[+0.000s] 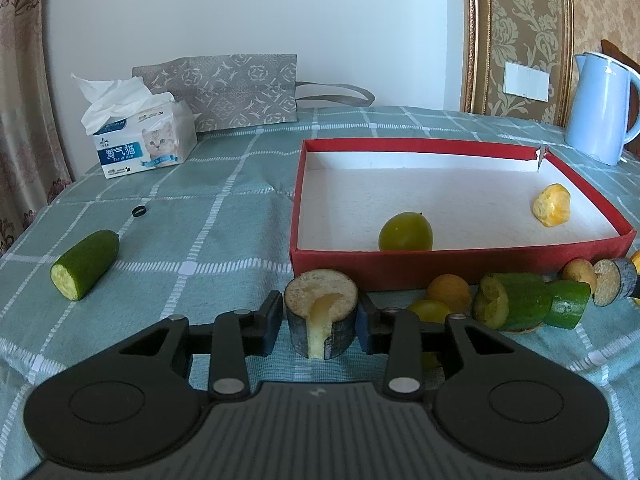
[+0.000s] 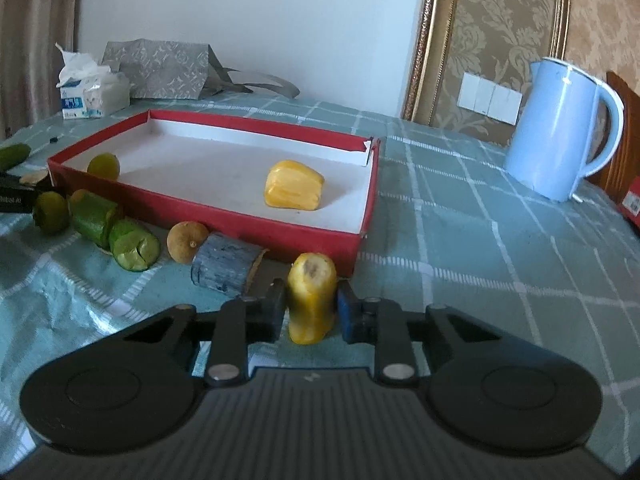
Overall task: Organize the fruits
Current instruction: 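Grasp the upright yellow jackfruit piece with the right gripper, then lift the eggplant slice with the left gripper toward the red tray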
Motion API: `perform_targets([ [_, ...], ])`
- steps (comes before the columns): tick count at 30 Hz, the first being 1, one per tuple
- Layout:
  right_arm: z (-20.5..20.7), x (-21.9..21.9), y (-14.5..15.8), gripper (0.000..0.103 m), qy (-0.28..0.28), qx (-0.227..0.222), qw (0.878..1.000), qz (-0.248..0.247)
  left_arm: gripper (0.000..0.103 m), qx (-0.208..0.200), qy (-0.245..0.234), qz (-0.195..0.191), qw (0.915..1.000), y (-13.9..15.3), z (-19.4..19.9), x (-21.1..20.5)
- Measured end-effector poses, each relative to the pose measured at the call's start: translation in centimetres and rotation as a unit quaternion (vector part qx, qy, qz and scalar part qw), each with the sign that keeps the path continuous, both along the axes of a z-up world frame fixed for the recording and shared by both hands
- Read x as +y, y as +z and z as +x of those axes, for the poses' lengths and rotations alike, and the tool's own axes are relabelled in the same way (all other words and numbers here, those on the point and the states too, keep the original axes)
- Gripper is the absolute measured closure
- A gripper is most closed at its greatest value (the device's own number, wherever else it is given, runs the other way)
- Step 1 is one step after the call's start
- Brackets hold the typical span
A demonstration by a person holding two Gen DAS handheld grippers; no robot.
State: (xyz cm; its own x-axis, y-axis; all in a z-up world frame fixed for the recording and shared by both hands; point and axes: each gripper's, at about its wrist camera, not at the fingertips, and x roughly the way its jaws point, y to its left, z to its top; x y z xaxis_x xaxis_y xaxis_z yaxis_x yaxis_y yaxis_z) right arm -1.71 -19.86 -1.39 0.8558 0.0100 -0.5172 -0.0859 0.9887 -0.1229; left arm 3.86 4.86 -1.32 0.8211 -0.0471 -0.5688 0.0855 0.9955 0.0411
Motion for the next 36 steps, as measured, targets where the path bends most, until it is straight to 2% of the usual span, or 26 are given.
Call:
perform_targets([
  [10, -0.9, -0.6, 0.2, 0.079, 0.005, -0.009, 1.0, 0.027, 0.069, -0.039, 0.006, 0.005, 0.9992, 0.6, -1.8, -0.2],
  [14, -1.3, -0.6, 0.3, 0.079, 0.008, -0.014, 0.999, 0.028, 0.069, -0.039, 0.02, -0.006, 0.999, 0.8, -1.8, 0.3],
  [21, -1.6, -1.3, 0.7, 0.079, 0.0, -0.027, 0.999, 0.045, 0.07, -0.063, 0.04, -0.044, 0.9962, 1.8, -2.6, 1.8],
  [27, -1.3, -1.4, 0.6, 0.079, 0.009, -0.015, 0.998, 0.055, 0.068, -0.056, 0.031, -0.029, 0.9975, 1.7, -2.5, 1.4],
  [28, -1.3, -1.4, 0.6, 0.079, 0.01, -0.014, 0.998, 0.055, 0.067, -0.053, 0.029, -0.026, 0.9978, 1.6, -2.4, 1.2],
  [29, -1.4, -1.4, 0.6, 0.079, 0.01, -0.014, 0.998, 0.054, 0.06, -0.053, 0.023, -0.027, 0.9979, 1.6, -2.5, 1.2],
  [30, -1.4, -1.4, 0.6, 0.079, 0.01, -0.015, 0.998, 0.054, 0.044, -0.053, 0.014, -0.033, 0.998, 1.7, -2.5, 1.1],
  [32, -1.4, -1.3, 0.5, 0.079, 0.01, -0.013, 0.998, 0.054, 0.026, -0.052, 0.013, -0.033, 0.998, 1.6, -2.5, 1.0],
  [36, -1.3, -1.0, 0.4, 0.079, 0.013, -0.007, 0.999, 0.046, 0.027, -0.054, 0.016, -0.005, 0.9984, 1.3, -2.1, 0.6],
])
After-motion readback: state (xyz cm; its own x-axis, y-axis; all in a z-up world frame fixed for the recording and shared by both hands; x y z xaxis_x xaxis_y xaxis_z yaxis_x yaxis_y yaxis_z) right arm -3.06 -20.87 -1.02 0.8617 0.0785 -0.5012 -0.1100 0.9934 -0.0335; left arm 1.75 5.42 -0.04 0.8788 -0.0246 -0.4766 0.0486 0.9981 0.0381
